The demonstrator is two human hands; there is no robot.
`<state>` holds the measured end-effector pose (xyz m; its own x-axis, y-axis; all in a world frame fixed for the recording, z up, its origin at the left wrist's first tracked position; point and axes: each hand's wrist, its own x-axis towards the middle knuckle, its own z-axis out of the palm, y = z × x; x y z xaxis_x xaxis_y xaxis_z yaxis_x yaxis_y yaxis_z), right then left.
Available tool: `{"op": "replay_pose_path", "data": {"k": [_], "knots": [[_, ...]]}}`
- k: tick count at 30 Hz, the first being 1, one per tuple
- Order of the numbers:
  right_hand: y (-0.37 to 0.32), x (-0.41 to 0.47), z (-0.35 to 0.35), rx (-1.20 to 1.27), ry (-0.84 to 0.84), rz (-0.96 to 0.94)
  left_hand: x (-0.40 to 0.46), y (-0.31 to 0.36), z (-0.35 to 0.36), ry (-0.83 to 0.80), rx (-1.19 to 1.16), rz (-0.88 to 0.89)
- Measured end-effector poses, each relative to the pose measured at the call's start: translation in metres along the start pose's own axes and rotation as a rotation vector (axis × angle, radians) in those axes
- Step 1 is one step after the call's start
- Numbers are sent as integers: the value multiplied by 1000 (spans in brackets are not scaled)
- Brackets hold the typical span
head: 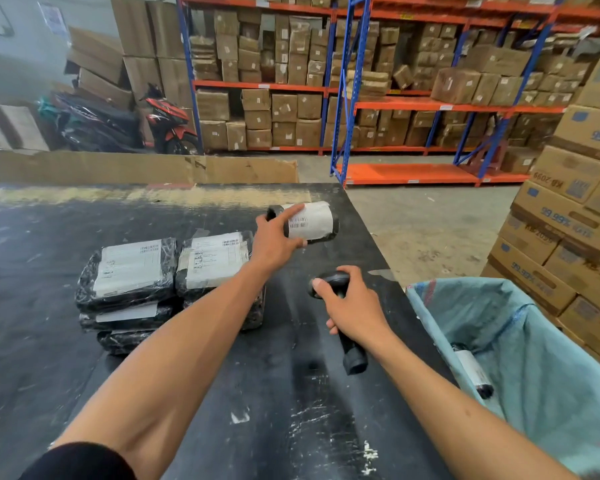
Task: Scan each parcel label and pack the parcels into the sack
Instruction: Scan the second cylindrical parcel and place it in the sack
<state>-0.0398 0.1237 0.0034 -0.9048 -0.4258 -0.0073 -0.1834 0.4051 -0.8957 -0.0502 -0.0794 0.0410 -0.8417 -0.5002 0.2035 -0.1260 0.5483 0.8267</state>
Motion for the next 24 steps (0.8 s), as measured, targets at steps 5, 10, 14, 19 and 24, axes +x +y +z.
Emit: {"op": "replay_pose_path", "data": {"k": [5, 10, 14, 19, 24], "knots": [[29, -9, 55, -273, -89, 71, -9, 3, -18, 60, -57, 18], [49, -19, 80, -468, -139, 114, -38, -13, -22, 39, -69, 45], [53, -22, 82, -571, -129, 98, -48, -23, -20, 30, -63, 72], [46, -19, 62, -498, -99, 102, -48, -21, -3, 32, -57, 83], [26, 7, -4, 145, 149, 27, -49, -1, 39, 41, -124, 106]]}}
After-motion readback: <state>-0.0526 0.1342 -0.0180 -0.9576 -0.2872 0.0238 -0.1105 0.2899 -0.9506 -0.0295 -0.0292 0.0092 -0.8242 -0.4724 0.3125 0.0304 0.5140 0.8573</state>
